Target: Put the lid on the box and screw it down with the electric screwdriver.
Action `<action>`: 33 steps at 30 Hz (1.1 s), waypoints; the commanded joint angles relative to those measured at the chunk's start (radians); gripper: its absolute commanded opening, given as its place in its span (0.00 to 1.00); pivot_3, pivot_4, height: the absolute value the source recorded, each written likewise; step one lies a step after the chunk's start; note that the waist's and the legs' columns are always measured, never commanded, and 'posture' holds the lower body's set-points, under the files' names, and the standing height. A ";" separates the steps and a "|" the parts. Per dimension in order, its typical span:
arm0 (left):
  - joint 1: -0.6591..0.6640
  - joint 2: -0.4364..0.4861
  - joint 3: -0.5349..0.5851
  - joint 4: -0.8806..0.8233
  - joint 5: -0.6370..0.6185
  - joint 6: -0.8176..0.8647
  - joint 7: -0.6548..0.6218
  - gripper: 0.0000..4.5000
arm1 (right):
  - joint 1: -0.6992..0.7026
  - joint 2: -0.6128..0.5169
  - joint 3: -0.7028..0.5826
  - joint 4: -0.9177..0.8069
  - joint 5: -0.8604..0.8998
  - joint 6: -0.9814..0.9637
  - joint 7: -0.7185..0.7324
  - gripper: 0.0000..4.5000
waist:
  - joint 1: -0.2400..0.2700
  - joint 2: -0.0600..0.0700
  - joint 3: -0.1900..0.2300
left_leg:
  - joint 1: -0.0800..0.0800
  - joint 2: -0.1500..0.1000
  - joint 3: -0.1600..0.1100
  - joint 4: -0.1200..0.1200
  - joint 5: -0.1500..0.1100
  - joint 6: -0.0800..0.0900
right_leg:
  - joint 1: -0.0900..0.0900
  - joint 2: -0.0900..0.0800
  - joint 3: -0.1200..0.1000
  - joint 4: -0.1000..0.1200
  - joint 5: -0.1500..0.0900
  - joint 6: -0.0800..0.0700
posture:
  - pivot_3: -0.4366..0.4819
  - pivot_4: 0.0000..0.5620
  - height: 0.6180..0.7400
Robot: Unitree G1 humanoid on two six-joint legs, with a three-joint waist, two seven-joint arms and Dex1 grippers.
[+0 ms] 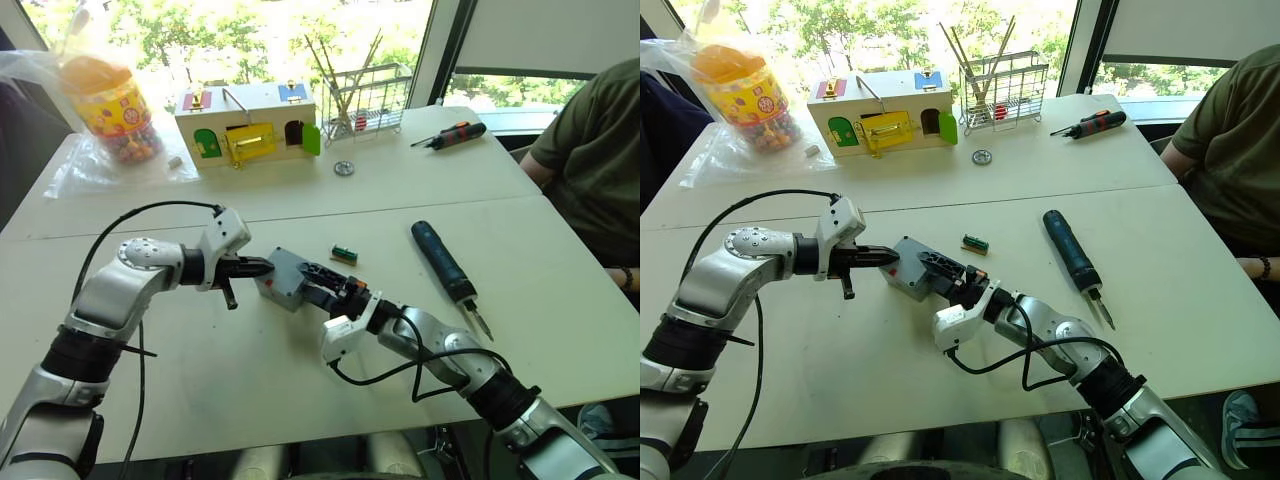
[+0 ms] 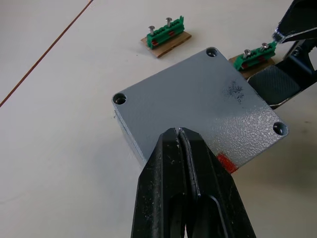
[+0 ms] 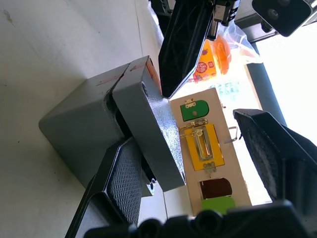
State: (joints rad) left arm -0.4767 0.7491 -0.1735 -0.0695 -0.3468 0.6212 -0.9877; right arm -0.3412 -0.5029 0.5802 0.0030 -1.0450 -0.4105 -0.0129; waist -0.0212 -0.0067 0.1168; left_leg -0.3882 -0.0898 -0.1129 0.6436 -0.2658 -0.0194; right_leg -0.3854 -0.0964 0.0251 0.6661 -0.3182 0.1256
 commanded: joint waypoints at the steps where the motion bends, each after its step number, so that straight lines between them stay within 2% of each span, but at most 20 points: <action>1: 0.018 -0.002 -0.033 0.051 0.057 -0.003 0.011 0.00 | 0.037 -0.033 0.028 0.035 -0.012 -0.008 0.072 0.75 | 0.006 0.000 0.000 | 0.000 0.000 0.000 0.000 0.000 0.000 | 0.000 0.000 0.000 0.000 0.000 0.000 | 0.48 0.27 1.00; 6: 0.029 -0.008 -0.045 0.056 0.078 -0.029 0.005 0.00 | 0.064 -0.060 0.014 -0.003 -0.003 -0.020 0.073 0.75 | 0.009 0.000 0.000 | 0.005 0.000 0.000 0.000 -0.001 0.002 | 0.006 0.000 0.000 -0.002 0.000 0.000 | 0.48 0.27 1.00; 9: 0.033 -0.012 -0.054 0.058 0.092 -0.045 -0.003 0.00 | 0.096 -0.078 0.000 -0.039 0.004 -0.024 0.078 0.75 | 0.010 0.001 0.002 | 0.014 -0.001 -0.001 -0.002 -0.006 0.009 | 0.015 0.000 0.000 -0.005 -0.003 0.000 | 0.48 0.27 1.00; 13: 0.036 -0.022 -0.052 0.060 0.097 -0.049 -0.007 0.00 | 0.134 -0.092 -0.027 -0.077 0.014 -0.023 0.072 0.75 | 0.011 0.002 0.002 | 0.014 -0.001 -0.001 -0.003 -0.006 0.010 | 0.015 -0.001 0.001 -0.004 -0.004 0.000 | 0.48 0.27 1.00; 18: 0.009 -0.059 0.067 0.013 -0.028 0.035 -0.010 0.00 | 0.181 -0.082 -0.119 -0.180 0.093 -0.021 0.036 0.75 | 0.012 0.000 0.005 | 0.013 -0.001 -0.002 -0.003 -0.006 0.010 | 0.015 -0.001 0.001 -0.005 -0.004 0.000 | 0.48 0.27 1.00; 20: -0.019 -0.043 0.153 -0.015 -0.120 0.114 -0.027 0.00 | 0.192 -0.053 -0.167 -0.244 0.193 -0.014 0.059 0.75 | 0.008 -0.001 0.011 | 0.012 -0.001 -0.002 -0.003 -0.006 0.009 | 0.014 -0.001 0.001 -0.004 -0.004 0.000 | 0.48 0.27 1.00; 22: -0.065 -0.014 0.257 -0.003 -0.210 0.203 -0.029 0.00 | 0.203 -0.009 -0.208 -0.321 0.376 0.027 0.138 0.75 | 0.004 -0.003 0.015 | 0.007 0.000 -0.002 -0.002 -0.005 0.008 | 0.011 0.000 0.001 -0.002 -0.004 0.000 | 0.48 0.27 1.00; 24: -0.091 0.006 0.305 0.024 -0.238 0.232 -0.021 0.00 | 0.217 0.028 -0.231 -0.378 0.540 0.093 0.229 0.75 | 0.001 -0.004 0.015 | -0.004 0.002 -0.004 0.001 -0.001 0.002 | 0.001 0.002 0.001 0.000 -0.004 0.000 | 0.48 0.27 1.00; 25: -0.102 0.023 0.314 0.054 -0.224 0.219 -0.019 0.00 | 0.221 0.065 -0.248 -0.427 0.675 0.193 0.291 0.75 | 0.002 -0.004 0.016 | -0.006 0.002 -0.004 0.001 -0.001 0.002 | 0.000 0.001 0.000 0.000 -0.004 0.000 | 0.48 0.27 1.00; 27: -0.113 0.051 0.312 0.098 -0.198 0.189 -0.028 0.00 | 0.221 0.131 -0.284 -0.506 0.872 0.389 0.382 0.61 | 0.001 -0.003 0.016 | -0.006 0.001 -0.003 0.000 -0.001 0.002 | 0.000 0.001 0.000 0.000 -0.003 0.000 | 0.48 0.27 1.00; 28: -0.112 0.056 0.301 0.125 -0.173 0.157 -0.025 0.00 | 0.213 0.162 -0.309 -0.537 0.956 0.493 0.406 0.59 | 0.003 -0.002 0.016 | -0.006 0.001 -0.003 0.000 -0.001 0.002 | 0.000 0.000 0.000 -0.001 -0.003 0.000 | 0.48 0.27 1.00; 30: -0.091 0.049 0.264 0.165 -0.127 0.080 -0.036 0.00 | 0.186 0.217 -0.369 -0.578 1.099 0.708 0.424 0.41 | 0.008 -0.002 0.017 | -0.005 0.000 -0.003 0.001 -0.001 0.002 | 0.001 0.000 0.000 0.000 -0.003 0.000 | 0.48 0.27 1.00; 33: -0.062 0.018 0.217 0.193 -0.074 -0.011 -0.037 0.00 | 0.166 0.222 -0.410 -0.614 1.201 0.939 0.452 0.06 | 0.018 -0.002 0.017 | -0.005 -0.001 -0.004 0.002 -0.002 0.003 | -0.001 -0.001 0.000 -0.001 -0.003 0.000 | 0.48 0.27 1.00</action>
State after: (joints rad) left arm -0.5352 0.7733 0.0630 0.1284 -0.4521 0.6761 -1.0194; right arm -0.1672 -0.2786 0.1946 -0.5606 0.0904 0.4206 0.4210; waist -0.0033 -0.0085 0.1340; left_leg -0.3932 -0.0907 -0.1169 0.6455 -0.2697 -0.0132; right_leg -0.3872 -0.0978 0.0251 0.6654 -0.3214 0.1255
